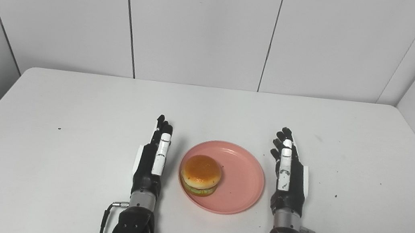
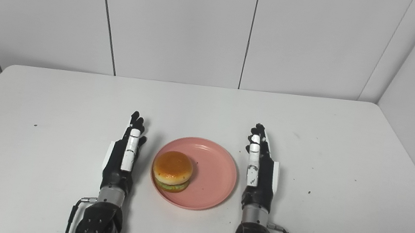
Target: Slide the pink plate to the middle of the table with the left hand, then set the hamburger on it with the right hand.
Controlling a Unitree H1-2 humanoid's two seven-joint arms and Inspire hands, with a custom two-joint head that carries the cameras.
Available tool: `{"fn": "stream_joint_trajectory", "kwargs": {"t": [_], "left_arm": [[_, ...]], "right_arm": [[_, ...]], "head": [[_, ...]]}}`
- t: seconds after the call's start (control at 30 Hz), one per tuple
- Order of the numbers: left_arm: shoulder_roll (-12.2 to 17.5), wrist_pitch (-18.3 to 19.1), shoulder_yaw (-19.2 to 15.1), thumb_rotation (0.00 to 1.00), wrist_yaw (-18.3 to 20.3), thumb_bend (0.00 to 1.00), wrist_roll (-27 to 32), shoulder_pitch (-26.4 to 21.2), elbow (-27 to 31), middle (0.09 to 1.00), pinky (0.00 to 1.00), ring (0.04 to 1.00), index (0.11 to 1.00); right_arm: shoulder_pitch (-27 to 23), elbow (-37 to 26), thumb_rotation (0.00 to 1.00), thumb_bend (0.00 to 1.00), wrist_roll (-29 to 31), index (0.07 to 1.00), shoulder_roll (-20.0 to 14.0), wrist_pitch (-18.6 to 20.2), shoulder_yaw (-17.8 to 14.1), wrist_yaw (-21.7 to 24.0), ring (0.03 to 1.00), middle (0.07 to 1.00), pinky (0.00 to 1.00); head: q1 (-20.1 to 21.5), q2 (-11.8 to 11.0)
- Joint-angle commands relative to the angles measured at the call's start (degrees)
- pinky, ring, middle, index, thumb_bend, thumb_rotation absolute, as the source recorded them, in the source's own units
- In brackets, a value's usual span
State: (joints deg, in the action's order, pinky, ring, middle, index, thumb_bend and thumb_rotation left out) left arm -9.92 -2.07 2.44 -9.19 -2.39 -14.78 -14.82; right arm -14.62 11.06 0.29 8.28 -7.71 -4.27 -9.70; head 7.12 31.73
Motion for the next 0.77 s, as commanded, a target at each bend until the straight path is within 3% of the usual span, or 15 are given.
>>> {"fn": "stream_joint_trajectory", "kwargs": {"t": [0.0,0.27,0.53,0.73], "left_arm": [[0.91,-0.27,-0.96,1.0,-0.53,0.73,-0.44,0.08,-0.77,1.0,1.0,1.0,1.0],[1.13,-0.59,-0.96,1.0,-0.23,0.72,-0.69,0.21,-0.99,1.0,1.0,1.0,0.994],[1.19,-0.22,-0.79,1.0,-0.17,0.66,-0.94,0.37,-0.28,0.989,1.0,1.0,0.909],[0.98,-0.7,-0.68,0.99,-0.34,0.7,-1.11,0.61,-0.59,0.993,1.0,1.0,0.963]], "right_arm": [[0.09,0.97,0.98,0.81,0.95,0.903,0.6,-3.02,-0.1,0.17,0.909,0.908,0.9],[0.06,1.42,0.95,0.81,1.89,0.89,0.68,-3.17,0.05,0.06,0.896,0.897,0.87],[0.34,1.37,0.94,0.79,2.0,0.879,0.38,-2.81,0.13,0.25,0.878,0.882,0.84],[0.6,0.46,0.92,0.76,2.61,0.858,0.03,-1.26,0.3,0.89,0.863,0.868,0.84]], "head": [[-0.05,-0.08],[-0.14,-0.35],[-0.84,-0.48],[-1.23,-0.36]]}}
